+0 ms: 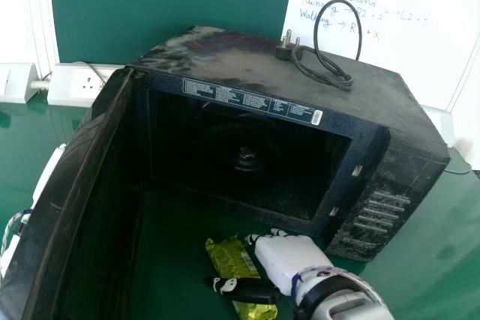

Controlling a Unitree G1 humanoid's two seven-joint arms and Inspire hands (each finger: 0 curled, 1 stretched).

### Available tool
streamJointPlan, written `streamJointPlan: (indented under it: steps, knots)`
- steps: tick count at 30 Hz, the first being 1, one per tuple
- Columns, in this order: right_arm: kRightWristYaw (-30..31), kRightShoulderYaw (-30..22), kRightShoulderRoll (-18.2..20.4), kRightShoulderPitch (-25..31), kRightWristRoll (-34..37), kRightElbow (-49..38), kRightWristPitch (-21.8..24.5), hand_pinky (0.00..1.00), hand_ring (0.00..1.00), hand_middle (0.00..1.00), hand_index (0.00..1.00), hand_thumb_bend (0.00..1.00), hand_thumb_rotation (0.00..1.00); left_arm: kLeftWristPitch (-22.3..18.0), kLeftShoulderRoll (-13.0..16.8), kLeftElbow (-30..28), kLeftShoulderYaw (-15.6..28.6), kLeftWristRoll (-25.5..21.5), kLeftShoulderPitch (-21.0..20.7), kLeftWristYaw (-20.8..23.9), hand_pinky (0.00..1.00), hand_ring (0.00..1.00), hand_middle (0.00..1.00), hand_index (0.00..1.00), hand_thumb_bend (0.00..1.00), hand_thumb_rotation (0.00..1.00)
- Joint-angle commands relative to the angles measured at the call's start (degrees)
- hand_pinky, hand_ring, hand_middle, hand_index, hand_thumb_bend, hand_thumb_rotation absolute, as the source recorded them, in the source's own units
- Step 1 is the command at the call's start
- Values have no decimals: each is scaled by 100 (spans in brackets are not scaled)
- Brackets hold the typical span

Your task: Put biscuit inside oven

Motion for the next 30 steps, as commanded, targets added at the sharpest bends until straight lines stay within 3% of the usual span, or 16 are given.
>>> streamJointPlan:
  steps: [1, 6, 10, 13, 15, 21, 30]
  knots:
    - [101, -201, 144, 90, -20, -67, -183, 54, 78, 89, 92, 95, 72, 33, 17, -104, -11, 22, 44, 13, 23, 31, 38, 49, 51, 5]
    - [259, -570, 300, 1, -81, -136, -548, 52, 77, 88, 93, 95, 73, 89, 30, -205, -9, 58, 82, 64, 23, 30, 38, 49, 51, 5]
    - [358, -882, 389, -81, -13, -252, -738, 48, 72, 82, 92, 92, 73, 129, 50, -241, -2, 98, 94, 86, 23, 30, 38, 49, 51, 5]
    - [465, -1027, 520, -79, -50, -332, -840, 56, 77, 86, 91, 92, 74, 126, 67, -185, 13, 112, 84, 85, 23, 30, 38, 49, 51, 6]
    - [550, -1052, 605, -70, -109, -341, -924, 60, 80, 89, 92, 93, 73, 174, 66, -192, 22, 109, 85, 102, 24, 30, 38, 49, 51, 6]
    - [586, -1059, 651, 32, -78, -323, -1312, 54, 77, 89, 93, 94, 75, 179, 64, -212, 11, 129, 78, 95, 23, 30, 38, 49, 51, 6]
    - [332, -986, 1122, 380, -318, -84, -1426, 59, 80, 90, 93, 93, 69, 113, 59, -199, -7, 150, 71, 103, 24, 31, 38, 49, 51, 6]
